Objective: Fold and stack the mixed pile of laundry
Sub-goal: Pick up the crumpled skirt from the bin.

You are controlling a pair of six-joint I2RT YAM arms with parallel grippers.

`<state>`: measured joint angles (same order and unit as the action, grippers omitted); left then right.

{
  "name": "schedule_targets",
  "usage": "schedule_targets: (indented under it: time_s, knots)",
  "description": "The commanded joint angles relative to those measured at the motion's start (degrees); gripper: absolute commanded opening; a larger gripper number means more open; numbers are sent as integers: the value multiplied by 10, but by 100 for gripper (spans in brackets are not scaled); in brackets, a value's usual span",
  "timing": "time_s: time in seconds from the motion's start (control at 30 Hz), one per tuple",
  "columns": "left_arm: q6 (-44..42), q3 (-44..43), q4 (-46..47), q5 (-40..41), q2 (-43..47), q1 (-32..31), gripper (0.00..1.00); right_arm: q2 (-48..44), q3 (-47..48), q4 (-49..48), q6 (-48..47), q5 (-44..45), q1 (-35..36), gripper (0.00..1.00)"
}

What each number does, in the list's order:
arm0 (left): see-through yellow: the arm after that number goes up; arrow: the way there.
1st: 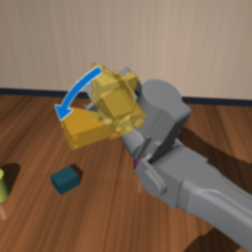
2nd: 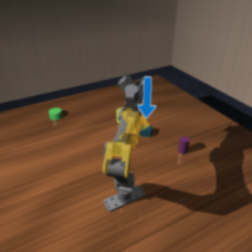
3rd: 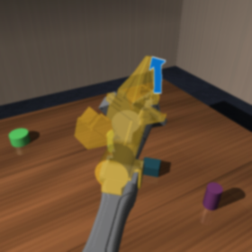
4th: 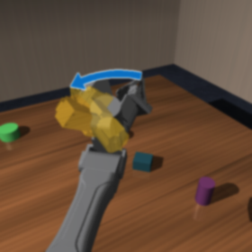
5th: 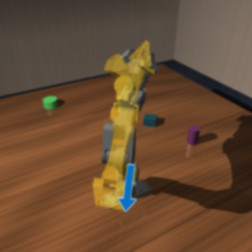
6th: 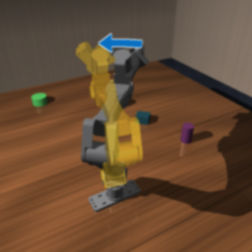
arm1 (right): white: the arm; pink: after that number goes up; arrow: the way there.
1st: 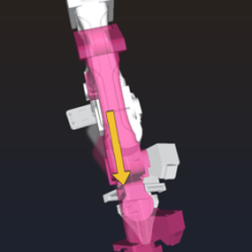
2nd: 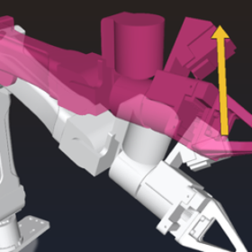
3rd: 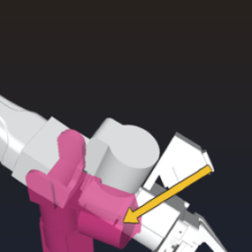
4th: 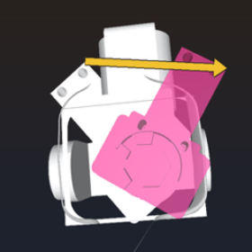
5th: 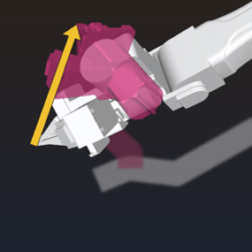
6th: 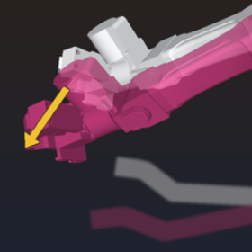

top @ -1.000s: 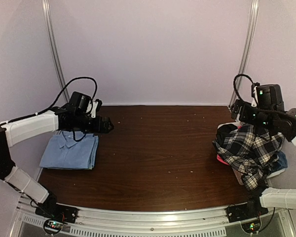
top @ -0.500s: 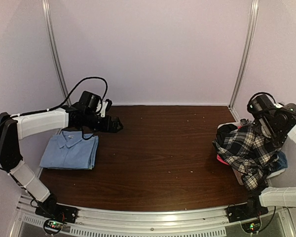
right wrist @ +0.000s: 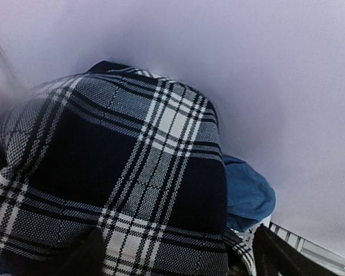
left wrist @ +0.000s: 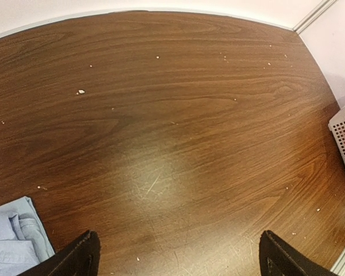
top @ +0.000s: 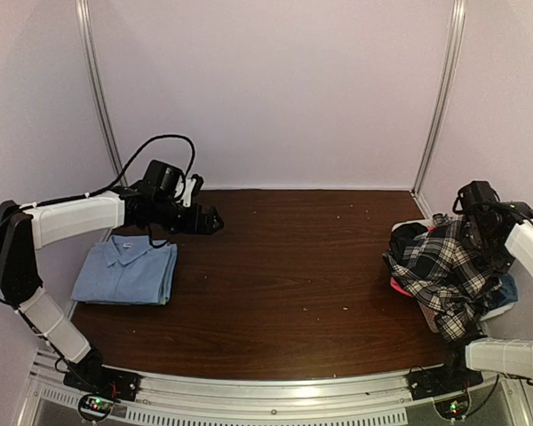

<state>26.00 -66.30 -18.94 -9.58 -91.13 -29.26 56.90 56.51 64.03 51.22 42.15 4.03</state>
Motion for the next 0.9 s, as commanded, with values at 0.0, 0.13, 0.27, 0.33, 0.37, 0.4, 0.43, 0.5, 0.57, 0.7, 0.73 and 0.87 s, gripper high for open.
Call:
schedule_targets:
  time_s: [0.0,0.13,0.27,0.33,0.37,0.4,0.43,0.5,0.57,0.7,0.73,0.87]
  knots:
    - [4,-17,9,13,3,-3,98,2,-25,-110,-103,-95,-65,73]
    - [8,-12,8,17,8,-2,98,17,-11,-176,-173,-208,-106,12]
    - [10,-7,13,16,13,-1,98,56,77,-172,-221,-256,-105,0]
    - [11,-1,21,14,19,0,98,60,120,-175,-247,-287,-105,0]
    - [13,1,24,13,22,1,98,58,140,-181,-261,-308,-105,0]
    - [14,3,26,11,23,2,98,56,159,-188,-272,-328,-105,0]
    - [15,4,27,8,24,4,98,54,178,-194,-281,-343,-105,0]
    - [15,2,28,4,21,6,98,57,217,-196,-300,-368,-104,0]
    - [15,0,27,1,20,7,98,63,254,-178,-310,-371,-104,0]
    - [15,-1,28,3,22,8,98,59,288,-174,-327,-412,-104,0]
    - [15,-2,28,1,21,8,98,60,299,-175,-329,-420,-104,0]
    - [17,-8,28,-2,17,8,98,78,355,-197,-332,-487,-104,0]
